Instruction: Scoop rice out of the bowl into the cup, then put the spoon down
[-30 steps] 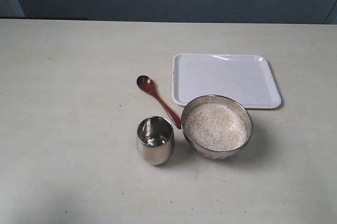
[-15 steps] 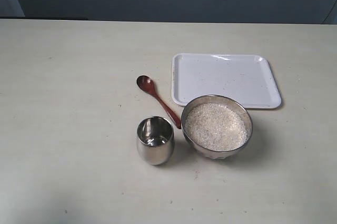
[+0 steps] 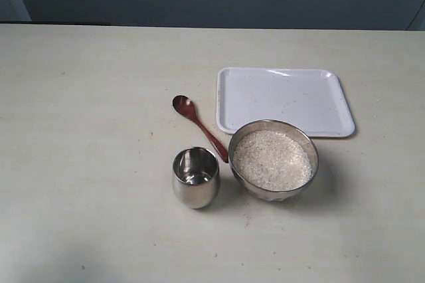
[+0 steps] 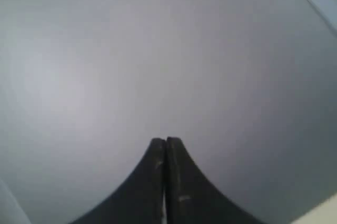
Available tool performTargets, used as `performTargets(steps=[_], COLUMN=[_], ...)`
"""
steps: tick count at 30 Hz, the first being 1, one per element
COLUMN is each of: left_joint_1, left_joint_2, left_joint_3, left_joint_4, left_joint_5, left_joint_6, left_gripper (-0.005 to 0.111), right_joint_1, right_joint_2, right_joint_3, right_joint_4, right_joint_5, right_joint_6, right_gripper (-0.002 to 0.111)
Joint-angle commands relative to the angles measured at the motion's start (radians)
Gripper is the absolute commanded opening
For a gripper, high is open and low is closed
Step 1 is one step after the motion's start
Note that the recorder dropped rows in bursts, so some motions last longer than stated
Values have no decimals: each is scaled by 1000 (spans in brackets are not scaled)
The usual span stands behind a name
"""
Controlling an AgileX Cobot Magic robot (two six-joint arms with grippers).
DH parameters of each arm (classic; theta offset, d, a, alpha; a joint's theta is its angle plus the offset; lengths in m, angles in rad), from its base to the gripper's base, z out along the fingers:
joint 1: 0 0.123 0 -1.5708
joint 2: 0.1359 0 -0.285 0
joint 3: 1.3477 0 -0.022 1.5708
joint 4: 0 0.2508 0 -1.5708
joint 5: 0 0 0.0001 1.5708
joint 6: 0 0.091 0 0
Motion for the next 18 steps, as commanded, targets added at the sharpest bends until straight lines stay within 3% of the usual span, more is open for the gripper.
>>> performTargets(steps=[1, 5, 10, 13, 18], left_joint_1=[-11, -11, -11, -11, -11], left_joint_2=[1, 1, 1, 1, 1], left_joint_3=[-8, -8, -8, -8, -8], left_joint_4=[6, 6, 6, 6, 6], left_joint_5=[-14, -14, -14, -14, -14], left_joint_6=[-3, -3, -3, -3, -3], left_gripper=[1, 1, 1, 1, 1], right_joint_1=[1, 1, 79, 176, 488], right_joint_2=[99, 395, 793, 1032, 1412], right_joint_3=[-212, -478, -745, -898, -1107], right_joint_4=[-293, -531, -535, -537, -758], right_joint_5=[162, 484, 663, 806, 914], right_joint_6=[-140, -147, -193, -193, -162], right_gripper=[-1, -1, -1, -1, -1])
